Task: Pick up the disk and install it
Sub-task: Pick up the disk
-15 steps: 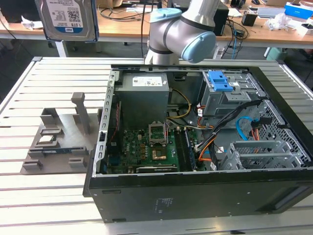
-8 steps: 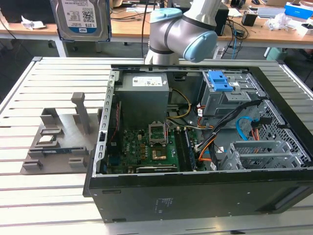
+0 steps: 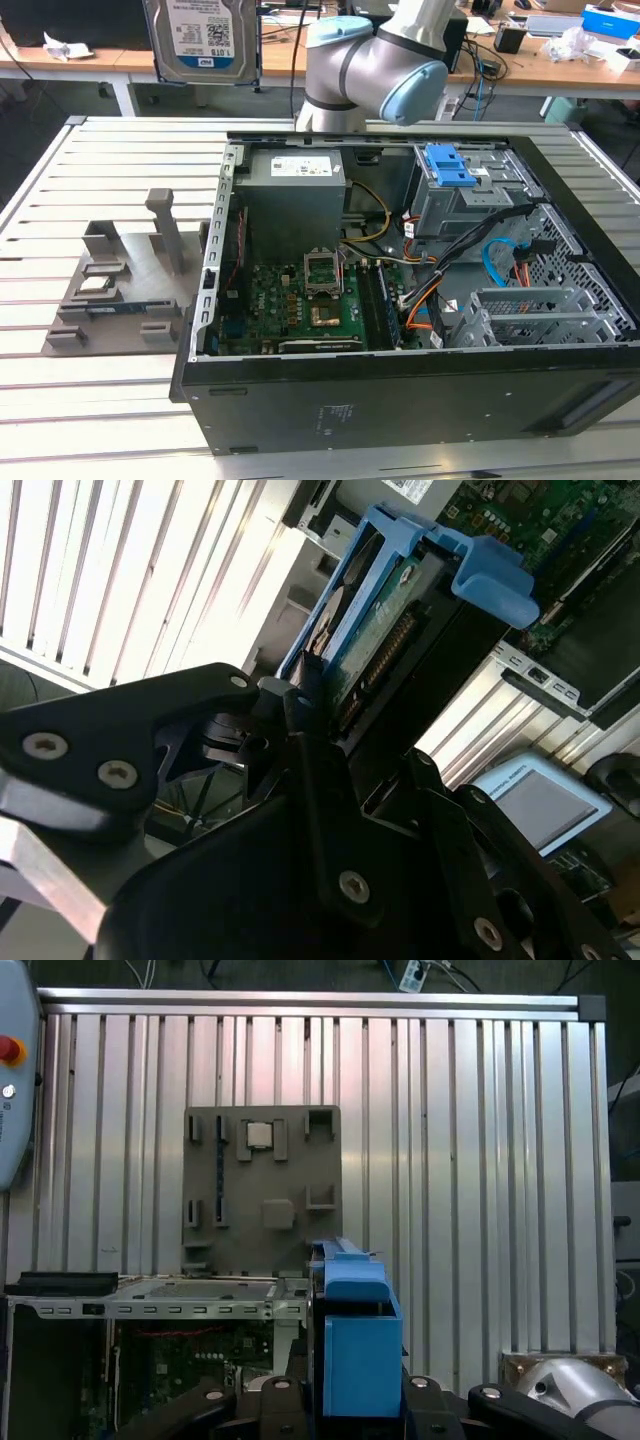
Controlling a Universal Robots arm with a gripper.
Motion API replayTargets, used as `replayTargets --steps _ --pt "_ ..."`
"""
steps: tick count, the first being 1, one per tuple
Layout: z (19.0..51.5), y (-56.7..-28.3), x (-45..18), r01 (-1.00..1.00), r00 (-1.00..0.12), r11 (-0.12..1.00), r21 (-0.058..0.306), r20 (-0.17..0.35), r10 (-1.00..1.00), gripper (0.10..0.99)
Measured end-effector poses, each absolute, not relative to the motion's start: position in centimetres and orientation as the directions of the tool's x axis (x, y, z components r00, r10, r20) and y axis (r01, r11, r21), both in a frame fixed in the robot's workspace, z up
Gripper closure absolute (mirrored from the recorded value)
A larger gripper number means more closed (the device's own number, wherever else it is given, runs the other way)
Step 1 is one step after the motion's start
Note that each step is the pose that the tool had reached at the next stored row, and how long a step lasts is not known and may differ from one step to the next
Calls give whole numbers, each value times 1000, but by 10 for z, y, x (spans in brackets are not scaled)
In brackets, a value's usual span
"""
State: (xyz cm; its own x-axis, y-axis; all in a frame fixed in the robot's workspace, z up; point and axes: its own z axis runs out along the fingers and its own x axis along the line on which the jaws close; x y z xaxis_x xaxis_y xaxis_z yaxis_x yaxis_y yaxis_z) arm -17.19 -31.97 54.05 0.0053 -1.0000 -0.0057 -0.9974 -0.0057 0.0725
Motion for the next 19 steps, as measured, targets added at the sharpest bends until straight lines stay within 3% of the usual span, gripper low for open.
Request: replayTargets --steps 19 --pt "541 -320 -115 -997 5 -6 73 -6 -1000 725"
